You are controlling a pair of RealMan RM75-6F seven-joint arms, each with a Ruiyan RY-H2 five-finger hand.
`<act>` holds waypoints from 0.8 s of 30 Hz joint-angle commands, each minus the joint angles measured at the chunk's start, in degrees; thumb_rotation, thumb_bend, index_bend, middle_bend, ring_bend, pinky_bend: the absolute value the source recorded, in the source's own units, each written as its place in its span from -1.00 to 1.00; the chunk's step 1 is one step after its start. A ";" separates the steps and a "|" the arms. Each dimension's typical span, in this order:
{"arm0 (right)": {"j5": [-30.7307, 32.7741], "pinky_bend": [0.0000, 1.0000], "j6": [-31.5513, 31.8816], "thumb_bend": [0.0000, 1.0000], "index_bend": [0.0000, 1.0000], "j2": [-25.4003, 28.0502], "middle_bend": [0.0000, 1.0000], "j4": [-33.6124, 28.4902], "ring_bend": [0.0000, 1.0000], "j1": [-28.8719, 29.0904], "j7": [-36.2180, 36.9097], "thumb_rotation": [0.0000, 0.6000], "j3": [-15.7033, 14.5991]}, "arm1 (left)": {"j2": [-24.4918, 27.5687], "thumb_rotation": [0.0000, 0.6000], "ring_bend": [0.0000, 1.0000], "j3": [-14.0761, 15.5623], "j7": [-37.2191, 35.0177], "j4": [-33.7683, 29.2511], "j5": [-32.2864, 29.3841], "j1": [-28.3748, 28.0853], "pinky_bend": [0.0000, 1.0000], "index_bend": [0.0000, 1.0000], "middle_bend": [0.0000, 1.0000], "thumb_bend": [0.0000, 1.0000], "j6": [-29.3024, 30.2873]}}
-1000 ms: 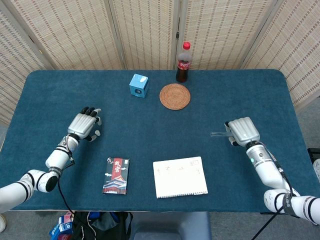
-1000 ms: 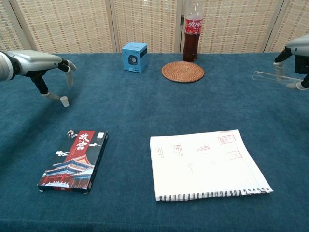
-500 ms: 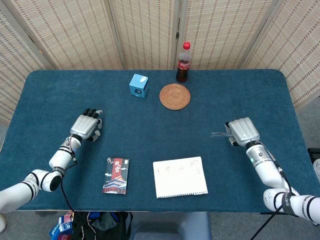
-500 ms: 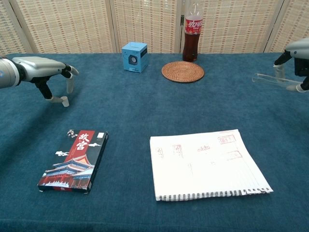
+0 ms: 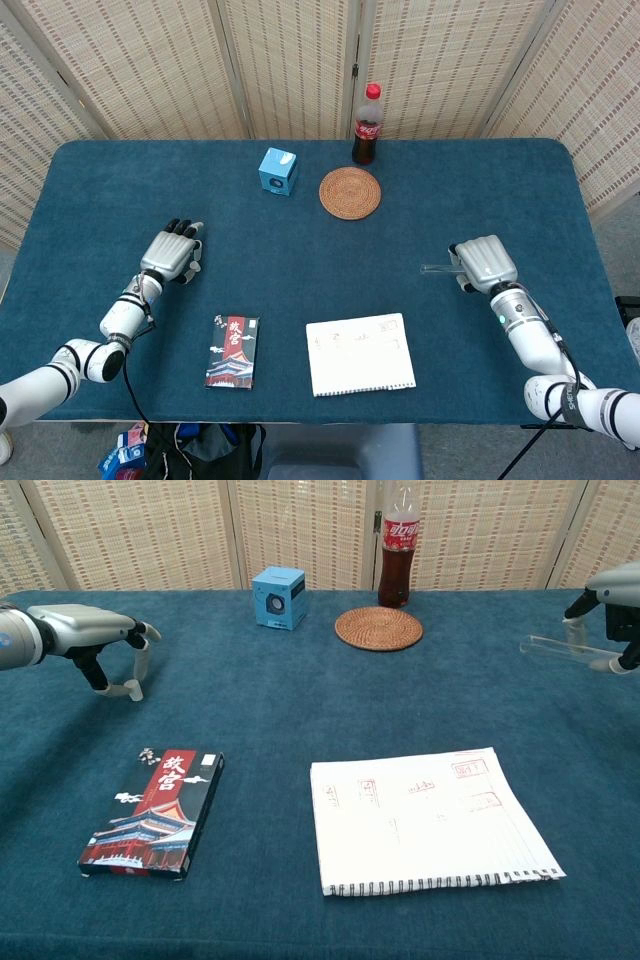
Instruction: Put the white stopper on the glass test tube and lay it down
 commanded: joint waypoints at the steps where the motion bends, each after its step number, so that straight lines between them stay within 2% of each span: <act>1: 0.05 1.00 -0.05 0.24 0.60 -0.04 1.00 0.07 1.00 0.03 -0.02 1.00 0.01 | -0.09 1.00 -1.00 -0.09 -0.07 0.23 0.16 0.03 -1.00 -0.08 -1.00 -0.34 -0.21; 12: 0.24 1.00 -0.31 0.24 0.60 -0.25 1.00 0.46 1.00 0.08 -0.04 1.00 -0.08 | -0.81 1.00 -1.00 -0.65 -0.24 1.40 0.55 0.23 -1.00 -0.07 -1.00 -0.33 -0.91; 24: 0.22 1.00 -0.33 0.24 0.62 -0.39 1.00 0.90 1.00 -0.04 0.48 1.00 0.06 | -0.77 1.00 -1.00 -2.02 -3.17 1.72 1.96 0.74 -1.00 0.10 -1.00 -0.22 0.04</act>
